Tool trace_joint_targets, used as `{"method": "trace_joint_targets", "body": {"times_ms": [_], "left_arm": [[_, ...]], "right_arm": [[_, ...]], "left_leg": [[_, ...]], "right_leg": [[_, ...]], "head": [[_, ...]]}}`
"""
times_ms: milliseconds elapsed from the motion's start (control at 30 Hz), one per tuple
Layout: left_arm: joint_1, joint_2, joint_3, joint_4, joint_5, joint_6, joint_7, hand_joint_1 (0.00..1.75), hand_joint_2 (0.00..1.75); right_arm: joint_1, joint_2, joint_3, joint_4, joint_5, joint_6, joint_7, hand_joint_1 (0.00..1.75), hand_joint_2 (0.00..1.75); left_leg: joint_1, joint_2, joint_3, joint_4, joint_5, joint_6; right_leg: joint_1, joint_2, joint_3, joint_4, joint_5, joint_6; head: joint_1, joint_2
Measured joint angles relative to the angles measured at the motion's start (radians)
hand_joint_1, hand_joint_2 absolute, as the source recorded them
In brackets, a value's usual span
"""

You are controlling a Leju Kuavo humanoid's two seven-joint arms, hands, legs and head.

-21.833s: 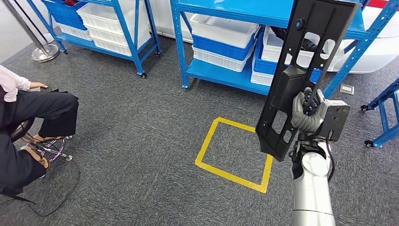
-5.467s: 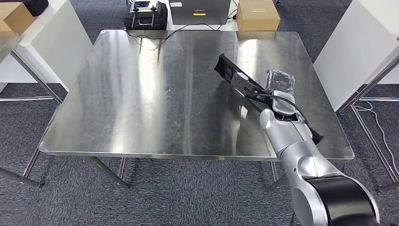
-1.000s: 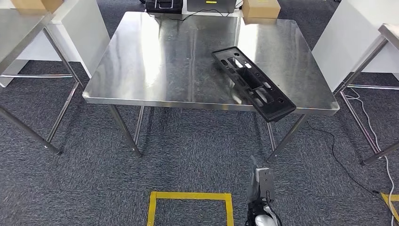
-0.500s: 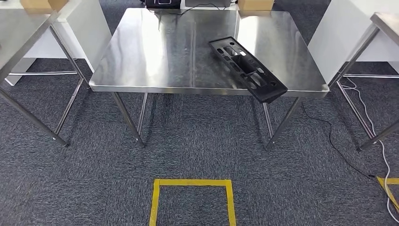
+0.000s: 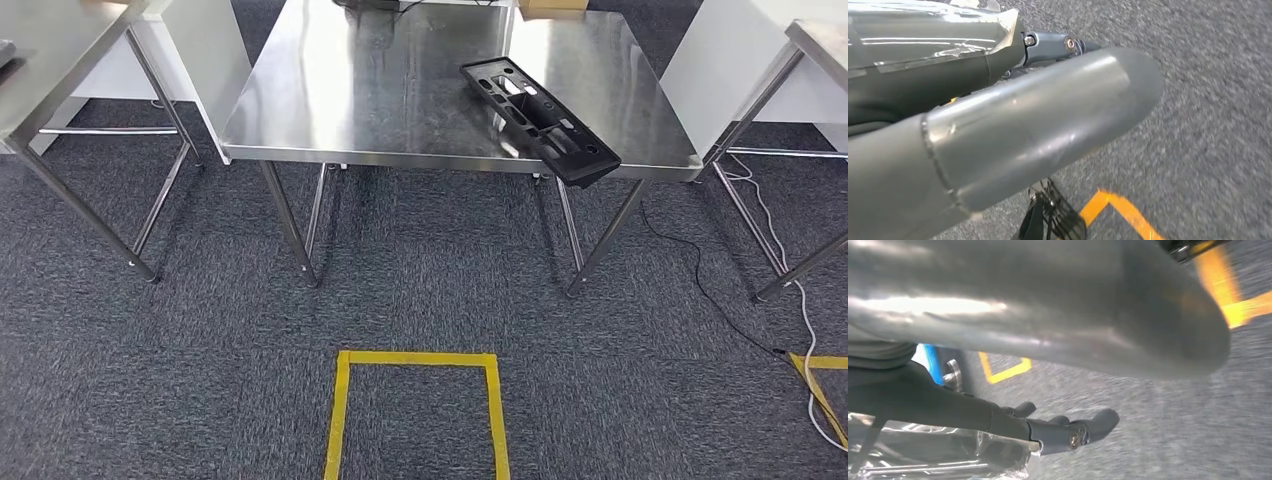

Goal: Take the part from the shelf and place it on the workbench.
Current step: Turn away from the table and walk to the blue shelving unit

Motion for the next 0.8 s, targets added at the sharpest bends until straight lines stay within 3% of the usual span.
{"method": "trace_joint_targets", "body": {"times_ms": [67,100,133,167,233,300,367,433,467,500,567,600,633,667,733,800], "left_arm": [[0.001,0.001,0.000,0.000,0.000,0.000,0.000,0.00,0.00],[0.001,0.001,0.000,0.000,0.000,0.000,0.001,0.00,0.00],[0.001,0.001,0.000,0.000,0.000,0.000,0.003,0.00,0.00],[0.001,0.000,0.000,0.000,0.000,0.001,0.007,0.00,0.00],[0.001,-0.003,-0.001,0.000,-0.002,0.007,0.016,0.00,0.00],[0.002,-0.006,-0.003,0.000,-0.003,0.014,0.024,0.00,0.00],[0.003,-0.009,-0.008,0.000,-0.006,0.019,0.029,0.00,0.00],[0.005,-0.011,-0.013,0.000,-0.009,0.020,0.031,0.00,0.00],[0.007,-0.012,-0.015,0.000,-0.010,0.020,0.032,0.00,0.00],[0.009,-0.012,-0.017,0.000,-0.011,0.020,0.032,0.00,0.00],[0.011,-0.013,-0.019,0.000,-0.013,0.020,0.034,0.00,0.00],[0.011,-0.013,-0.020,0.000,-0.014,0.019,0.034,0.00,0.00],[0.010,-0.013,-0.021,0.000,-0.014,0.019,0.034,0.00,0.00],[0.010,-0.013,-0.023,0.000,-0.014,0.019,0.034,0.00,0.00],[0.009,-0.013,-0.024,0.000,-0.015,0.019,0.033,0.00,0.00],[0.008,-0.013,-0.024,0.000,-0.015,0.019,0.033,0.00,0.00]], "right_arm": [[0.000,-0.001,0.001,0.001,0.000,0.000,0.000,0.00,0.00],[0.000,-0.001,0.002,0.002,0.001,-0.001,-0.001,0.00,0.00],[-0.001,-0.002,0.003,0.002,0.001,-0.002,-0.002,0.00,0.00],[-0.001,-0.004,0.003,0.003,0.002,-0.002,-0.004,0.00,0.00],[-0.003,-0.007,0.004,0.003,0.004,-0.003,-0.005,0.00,0.00],[-0.006,-0.012,0.004,0.004,0.008,-0.003,-0.005,0.00,0.00],[-0.008,-0.020,0.005,0.004,0.008,-0.003,-0.009,0.00,0.00],[-0.006,-0.028,0.005,0.006,0.006,-0.004,-0.019,0.00,0.00],[-0.005,-0.033,0.004,0.007,0.004,-0.005,-0.023,0.00,0.00],[-0.003,-0.036,0.004,0.008,0.002,-0.006,-0.026,0.00,0.00],[-0.002,-0.043,0.002,0.008,-0.002,-0.009,-0.033,0.00,0.00],[-0.002,-0.045,0.001,0.008,-0.003,-0.010,-0.037,0.00,0.00],[-0.002,-0.047,-0.001,0.008,-0.005,-0.010,-0.040,0.00,0.00],[-0.002,-0.049,-0.002,0.008,-0.006,-0.011,-0.041,0.00,0.00],[-0.001,-0.051,-0.004,0.008,-0.009,-0.013,-0.042,0.00,0.00],[-0.002,-0.054,-0.005,0.008,-0.010,-0.014,-0.042,0.00,0.00]], "left_leg": [[-0.004,0.003,-0.033,0.001,0.026,0.006],[-0.006,0.004,-0.048,0.002,0.039,0.007],[-0.008,0.006,-0.063,0.003,0.051,0.006],[-0.010,0.007,-0.077,0.003,0.064,0.005],[-0.012,0.007,-0.104,0.004,0.090,0.001],[-0.015,0.009,-0.122,0.004,0.114,-0.008],[-0.014,0.012,-0.131,-0.001,0.138,-0.020],[-0.010,0.011,-0.141,0.002,0.136,-0.033],[-0.008,0.008,-0.147,0.020,0.107,-0.038],[-0.006,0.006,-0.156,0.058,0.059,-0.044],[-0.002,0.003,-0.177,0.183,-0.043,-0.054],[0.000,0.002,-0.183,0.242,-0.067,-0.059],[0.002,0.001,-0.179,0.278,-0.067,-0.064],[0.005,0.001,-0.159,0.280,-0.047,-0.068],[0.011,0.001,-0.077,0.188,-0.007,-0.072],[0.009,-0.004,-0.003,0.074,-0.011,-0.070]], "right_leg": [[0.000,0.001,-0.027,0.125,-0.090,-0.005],[0.000,0.002,-0.028,0.177,-0.108,0.000],[0.001,0.002,-0.016,0.203,-0.102,0.008],[0.003,0.002,0.012,0.196,-0.080,0.017],[0.007,0.003,0.114,0.086,-0.038,0.022],[0.016,0.004,0.221,-0.076,-0.051,0.005],[0.025,0.005,0.253,-0.155,-0.072,-0.013],[0.017,0.003,0.238,-0.160,-0.058,-0.029],[0.013,0.001,0.231,-0.161,-0.047,-0.040],[0.009,-0.002,0.222,-0.161,-0.036,-0.049],[0.013,-0.006,0.199,-0.156,-0.016,-0.059],[0.014,-0.007,0.186,-0.151,-0.007,-0.058],[0.013,-0.008,0.171,-0.143,0.001,-0.057],[0.012,-0.009,0.154,-0.133,0.007,-0.053],[0.008,-0.009,0.119,-0.105,0.014,-0.047],[0.009,-0.010,0.089,-0.080,0.020,-0.038]], "head": [[0.003,0.000],[0.003,0.000],[0.003,0.000],[0.004,0.000],[0.004,0.000],[0.003,0.000],[0.002,0.000],[0.002,0.000],[0.000,0.000],[-0.002,0.000],[-0.005,0.000],[-0.006,0.000],[-0.006,0.000],[-0.006,0.000],[-0.006,0.000],[-0.006,0.000]]}}
